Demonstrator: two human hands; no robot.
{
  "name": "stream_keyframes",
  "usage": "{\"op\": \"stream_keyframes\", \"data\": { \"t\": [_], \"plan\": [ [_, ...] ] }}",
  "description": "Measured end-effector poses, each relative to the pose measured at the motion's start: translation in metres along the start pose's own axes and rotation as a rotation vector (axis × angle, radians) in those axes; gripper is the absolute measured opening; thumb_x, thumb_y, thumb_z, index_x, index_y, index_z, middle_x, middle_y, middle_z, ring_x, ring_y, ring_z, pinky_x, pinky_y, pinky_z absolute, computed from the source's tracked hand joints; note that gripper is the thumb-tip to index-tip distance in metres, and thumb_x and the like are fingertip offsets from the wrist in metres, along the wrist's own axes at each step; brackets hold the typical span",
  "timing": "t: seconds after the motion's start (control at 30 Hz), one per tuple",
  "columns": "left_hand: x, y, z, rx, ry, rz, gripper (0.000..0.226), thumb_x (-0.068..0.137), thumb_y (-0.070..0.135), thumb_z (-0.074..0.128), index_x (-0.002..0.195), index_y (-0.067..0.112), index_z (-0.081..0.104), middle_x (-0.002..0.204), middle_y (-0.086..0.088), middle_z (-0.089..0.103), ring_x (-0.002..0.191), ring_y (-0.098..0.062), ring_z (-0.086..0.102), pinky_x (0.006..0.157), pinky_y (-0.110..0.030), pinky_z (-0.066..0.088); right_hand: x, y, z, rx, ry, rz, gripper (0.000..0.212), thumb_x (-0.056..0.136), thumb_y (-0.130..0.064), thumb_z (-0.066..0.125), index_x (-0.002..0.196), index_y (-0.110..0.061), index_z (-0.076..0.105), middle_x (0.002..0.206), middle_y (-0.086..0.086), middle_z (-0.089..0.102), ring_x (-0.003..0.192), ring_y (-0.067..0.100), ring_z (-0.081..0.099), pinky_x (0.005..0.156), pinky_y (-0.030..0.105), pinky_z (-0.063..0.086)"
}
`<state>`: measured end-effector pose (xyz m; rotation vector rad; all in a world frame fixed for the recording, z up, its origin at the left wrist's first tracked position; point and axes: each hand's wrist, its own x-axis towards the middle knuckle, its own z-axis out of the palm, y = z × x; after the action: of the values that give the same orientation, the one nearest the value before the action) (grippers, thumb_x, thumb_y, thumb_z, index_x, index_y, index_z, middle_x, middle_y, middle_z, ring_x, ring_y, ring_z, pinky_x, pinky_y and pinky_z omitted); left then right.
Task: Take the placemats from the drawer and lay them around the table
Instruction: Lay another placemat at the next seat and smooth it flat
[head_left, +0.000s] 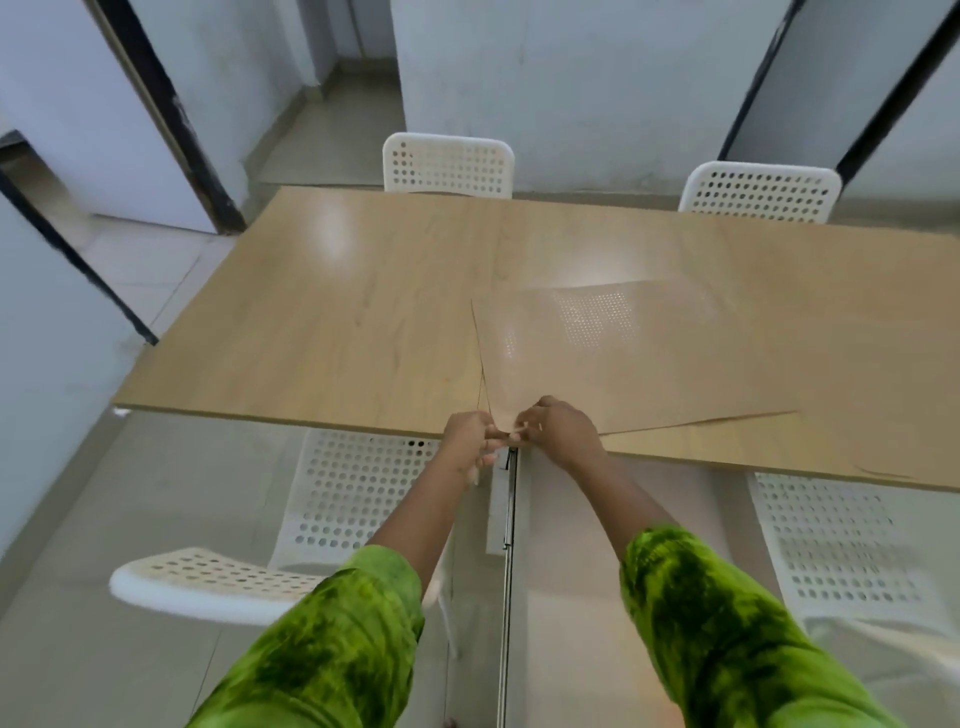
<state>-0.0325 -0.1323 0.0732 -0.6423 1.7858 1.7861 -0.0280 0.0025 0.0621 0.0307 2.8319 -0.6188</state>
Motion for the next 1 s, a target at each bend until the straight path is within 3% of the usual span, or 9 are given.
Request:
{"op": "stream_keyframes", "data": {
  "t": [0.2, 0.37, 0.47, 0.53, 0.6, 0.7, 0.77, 0.87, 1.0],
  "plan": [
    [0.008, 0.012, 0.01, 0.024, 0.009, -0.027, 0.017, 0.095, 0.017, 0.041, 0.102, 0.007, 0.053, 0.082, -0.006, 0.053, 0.073, -0.018, 0.05, 0.067, -0.029, 0.039, 0.001, 0.006, 0.006, 0.114, 0.065, 0.045, 0.028, 0.094, -0.016, 0.046, 0.113, -0.01, 0.066, 0.118, 0.009, 0.062, 0.107, 0.027, 0.058, 0.079, 0.028, 0.038],
    [0.013, 0.017, 0.012, 0.059, 0.103, -0.001, 0.045, 0.092, 0.031, 0.045, 0.124, 0.0, 0.054, 0.116, -0.015, 0.059, 0.09, -0.031, 0.058, 0.061, -0.026, 0.041, -0.01, 0.001, 0.002, 0.372, 0.364, 0.202, 0.023, 0.096, -0.016, 0.039, 0.092, -0.003, 0.058, 0.079, 0.008, 0.056, 0.074, 0.022, 0.051, 0.062, 0.029, 0.031],
    [0.009, 0.033, 0.016, -0.101, -0.069, -0.027, 0.042, 0.093, 0.048, 0.045, 0.11, 0.011, 0.051, 0.092, -0.011, 0.059, 0.08, -0.026, 0.059, 0.065, -0.032, 0.05, -0.025, -0.01, -0.005, 0.188, 0.411, 0.052, 0.026, 0.097, -0.019, 0.038, 0.092, -0.004, 0.058, 0.08, 0.007, 0.056, 0.074, 0.02, 0.05, 0.061, 0.03, 0.031],
    [0.005, 0.046, 0.019, -0.134, -0.166, -0.047, 0.027, 0.096, 0.037, 0.047, 0.099, 0.01, 0.053, 0.081, -0.01, 0.057, 0.068, -0.024, 0.056, 0.054, -0.03, 0.053, -0.036, -0.014, -0.005, 0.05, 0.355, -0.072, 0.027, 0.096, -0.022, 0.038, 0.093, -0.005, 0.059, 0.087, 0.008, 0.06, 0.084, 0.022, 0.053, 0.063, 0.033, 0.035],
    [0.01, 0.054, 0.02, 0.043, -0.094, 0.008, 0.012, 0.095, 0.004, 0.042, 0.091, 0.004, 0.054, 0.078, -0.013, 0.054, 0.064, -0.025, 0.054, 0.045, -0.028, 0.05, -0.045, -0.006, -0.005, 0.122, 0.32, -0.109, 0.03, 0.095, -0.026, 0.039, 0.093, -0.006, 0.061, 0.091, 0.009, 0.064, 0.088, 0.024, 0.056, 0.067, 0.034, 0.038],
    [0.027, 0.054, -0.002, 0.196, -0.004, 0.101, 0.045, 0.082, -0.016, 0.036, 0.116, 0.002, 0.059, 0.109, -0.019, 0.061, 0.1, -0.037, 0.059, 0.086, -0.048, 0.054, -0.047, 0.025, -0.019, 0.372, 0.378, 0.082, 0.027, 0.096, -0.022, 0.04, 0.09, -0.004, 0.06, 0.093, 0.014, 0.063, 0.092, 0.029, 0.057, 0.07, 0.035, 0.039],
    [0.022, 0.051, -0.025, 0.143, -0.032, 0.109, 0.049, 0.082, -0.015, 0.038, 0.118, 0.006, 0.061, 0.109, -0.016, 0.063, 0.098, -0.035, 0.06, 0.078, -0.042, 0.057, -0.044, 0.061, -0.032, 0.358, 0.416, 0.295, 0.026, 0.094, -0.018, 0.042, 0.106, -0.004, 0.06, 0.11, 0.018, 0.06, 0.109, 0.032, 0.051, 0.081, 0.034, 0.04],
    [0.014, 0.037, -0.057, 0.069, -0.086, 0.055, 0.029, 0.089, -0.011, 0.042, 0.106, 0.004, 0.06, 0.089, -0.012, 0.061, 0.078, -0.023, 0.059, 0.057, -0.027, 0.058, -0.05, 0.113, -0.044, 0.217, 0.332, 0.68, 0.039, 0.092, -0.017, 0.042, 0.128, -0.003, 0.047, 0.135, 0.021, 0.042, 0.125, 0.035, 0.035, 0.099, 0.039, 0.036],
    [0.007, 0.016, -0.068, 0.092, -0.024, -0.004, 0.03, 0.089, -0.014, 0.044, 0.11, 0.003, 0.056, 0.085, -0.011, 0.059, 0.077, -0.021, 0.057, 0.071, -0.033, 0.051, -0.062, 0.142, -0.047, 0.188, 0.267, 0.863, 0.043, 0.09, -0.017, 0.044, 0.132, -0.007, 0.041, 0.14, 0.02, 0.031, 0.128, 0.035, 0.029, 0.104, 0.043, 0.03]
  ]
}}
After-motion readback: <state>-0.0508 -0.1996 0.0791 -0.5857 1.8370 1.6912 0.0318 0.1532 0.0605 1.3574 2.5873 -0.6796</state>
